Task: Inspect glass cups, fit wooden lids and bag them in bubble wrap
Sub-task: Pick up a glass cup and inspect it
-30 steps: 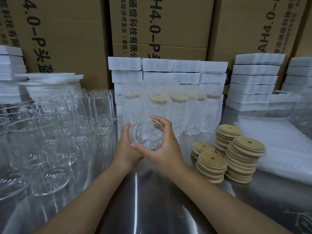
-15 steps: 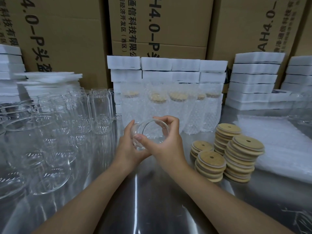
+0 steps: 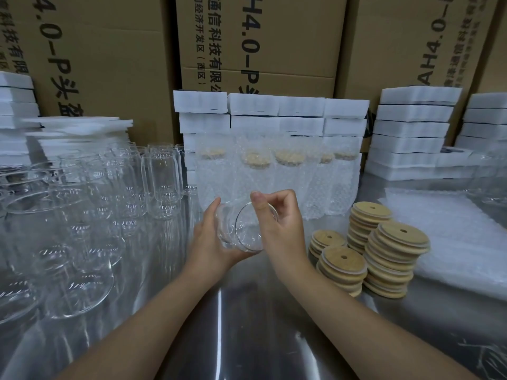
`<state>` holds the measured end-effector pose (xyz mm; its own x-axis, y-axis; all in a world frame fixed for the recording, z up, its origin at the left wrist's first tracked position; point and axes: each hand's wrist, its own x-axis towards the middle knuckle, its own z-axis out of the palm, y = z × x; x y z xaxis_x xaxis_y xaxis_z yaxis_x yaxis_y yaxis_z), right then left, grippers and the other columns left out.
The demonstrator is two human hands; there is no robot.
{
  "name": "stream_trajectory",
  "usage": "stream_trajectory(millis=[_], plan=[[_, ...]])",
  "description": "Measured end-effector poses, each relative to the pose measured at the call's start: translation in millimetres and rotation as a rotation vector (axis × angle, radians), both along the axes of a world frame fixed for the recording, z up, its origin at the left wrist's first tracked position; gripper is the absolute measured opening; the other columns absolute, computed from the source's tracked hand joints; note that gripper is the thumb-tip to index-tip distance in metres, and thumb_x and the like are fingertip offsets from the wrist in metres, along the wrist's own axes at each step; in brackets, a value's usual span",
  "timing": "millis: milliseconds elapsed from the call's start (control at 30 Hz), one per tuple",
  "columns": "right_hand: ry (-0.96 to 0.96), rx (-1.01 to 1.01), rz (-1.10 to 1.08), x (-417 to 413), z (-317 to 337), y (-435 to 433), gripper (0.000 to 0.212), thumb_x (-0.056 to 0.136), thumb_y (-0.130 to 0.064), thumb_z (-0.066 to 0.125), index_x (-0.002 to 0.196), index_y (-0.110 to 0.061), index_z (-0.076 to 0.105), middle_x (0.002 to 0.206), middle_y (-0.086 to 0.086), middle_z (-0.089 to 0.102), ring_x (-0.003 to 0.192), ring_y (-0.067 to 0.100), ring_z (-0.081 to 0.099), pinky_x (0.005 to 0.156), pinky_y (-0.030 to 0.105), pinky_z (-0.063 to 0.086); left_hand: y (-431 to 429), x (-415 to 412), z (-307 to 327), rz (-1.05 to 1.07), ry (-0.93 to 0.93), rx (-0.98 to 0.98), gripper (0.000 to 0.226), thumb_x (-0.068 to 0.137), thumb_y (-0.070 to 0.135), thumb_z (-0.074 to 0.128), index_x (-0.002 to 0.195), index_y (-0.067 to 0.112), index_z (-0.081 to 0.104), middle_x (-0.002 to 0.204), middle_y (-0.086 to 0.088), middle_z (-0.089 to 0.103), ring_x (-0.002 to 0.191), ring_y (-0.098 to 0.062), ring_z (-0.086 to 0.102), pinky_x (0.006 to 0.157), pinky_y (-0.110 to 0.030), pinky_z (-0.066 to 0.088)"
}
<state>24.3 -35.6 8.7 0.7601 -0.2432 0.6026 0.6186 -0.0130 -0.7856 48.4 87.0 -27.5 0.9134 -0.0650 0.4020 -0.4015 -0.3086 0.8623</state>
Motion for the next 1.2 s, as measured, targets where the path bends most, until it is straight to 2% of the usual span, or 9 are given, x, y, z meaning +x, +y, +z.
stream_trajectory(millis=[133,333,500,633,800,900,967,1100,1200], plan=[[0.005,-0.011,0.001,0,2,-3,0.024,0.083,-0.047,0.059,0.080,-0.024,0.056,0.085,-0.007,0.069,0.085,0.004,0.065,0.074,0.015,0.050,-1,0,0,0.004,-0.013,-0.053,0.140,0.034,0.044,0.099,0.150,0.024,0.023,0.132,0.013,0.048,0.128,-0.012,0.050,0.110,-0.038,0.041],[0.012,-0.051,0.058,-1,2,-2,0.024,0.101,-0.019,0.046,0.093,-0.031,0.065,0.098,-0.016,0.069,0.104,0.004,0.062,0.093,0.025,0.049,-1,2,1,-0.005,0.010,-0.200,0.127,0.034,0.047,0.089,0.145,0.019,0.034,0.137,-0.002,0.055,0.127,-0.018,0.053,0.109,-0.045,0.042],[0.016,-0.117,0.162,-5,-1,-2,0.030,0.102,-0.014,0.042,0.112,-0.033,0.061,0.121,-0.012,0.063,0.117,0.001,0.056,0.089,0.013,0.046,0,2,1,0.005,0.006,-0.236,0.115,0.041,0.042,0.091,0.141,0.028,0.038,0.134,0.003,0.057,0.123,-0.017,0.057,0.103,-0.050,0.047],[0.015,-0.176,0.237,-7,-4,-3,0.035,0.099,-0.013,0.044,0.125,-0.035,0.052,0.135,-0.011,0.054,0.126,-0.002,0.047,0.091,0.008,0.040,-2,2,0,0.056,-0.007,-0.265,0.084,0.047,0.031,0.091,0.116,0.044,0.046,0.121,0.010,0.060,0.109,-0.008,0.063,0.095,-0.043,0.053],[0.016,-0.276,0.268,-10,-6,1,0.051,0.083,-0.019,0.043,0.130,-0.040,0.039,0.140,-0.019,0.043,0.132,-0.006,0.037,0.109,0.015,0.030,1,3,2,0.075,-0.035,-0.275,0.107,0.043,0.043,0.091,0.135,0.023,0.042,0.124,0.002,0.062,0.111,-0.012,0.063,0.100,-0.043,0.050],[0.022,-0.336,0.246,-10,-7,1,0.060,0.081,-0.017,0.047,0.135,-0.037,0.034,0.143,-0.016,0.039,0.133,-0.003,0.035,0.103,0.014,0.035,1,4,0,0.107,-0.015,-0.247,0.117,0.037,0.049,0.085,0.140,0.023,0.036,0.128,0.000,0.060,0.115,-0.015,0.061,0.101,-0.039,0.049],[0.025,-0.364,0.213,-11,-7,1,0.064,0.081,-0.020,0.053,0.141,-0.031,0.033,0.145,-0.012,0.038,0.130,-0.006,0.036,0.093,0.007,0.038,3,7,-2,0.128,0.015,-0.232,0.114,0.042,0.043,0.087,0.141,0.027,0.032,0.128,0.000,0.060,0.114,-0.017,0.061,0.098,-0.037,0.050],[0.017,-0.375,0.139,-11,-9,3,0.068,0.076,-0.035,0.067,0.136,-0.034,0.035,0.140,-0.012,0.043,0.130,-0.005,0.038,0.103,0.015,0.037,5,13,-4,0.146,-0.017,-0.181,0.119,0.049,0.031,0.094,0.147,0.025,0.028,0.140,-0.002,0.052,0.123,-0.022,0.056,0.103,-0.044,0.047],[0.043,-0.385,0.096,-12,-8,4,0.071,0.071,-0.044,0.071,0.133,-0.034,0.037,0.136,-0.016,0.043,0.125,-0.008,0.040,0.098,0.015,0.042,5,17,-6,0.213,-0.073,-0.140,0.113,0.060,0.019,0.094,0.150,0.027,0.026,0.138,0.008,0.043,0.128,-0.017,0.049,0.100,-0.031,0.041]])
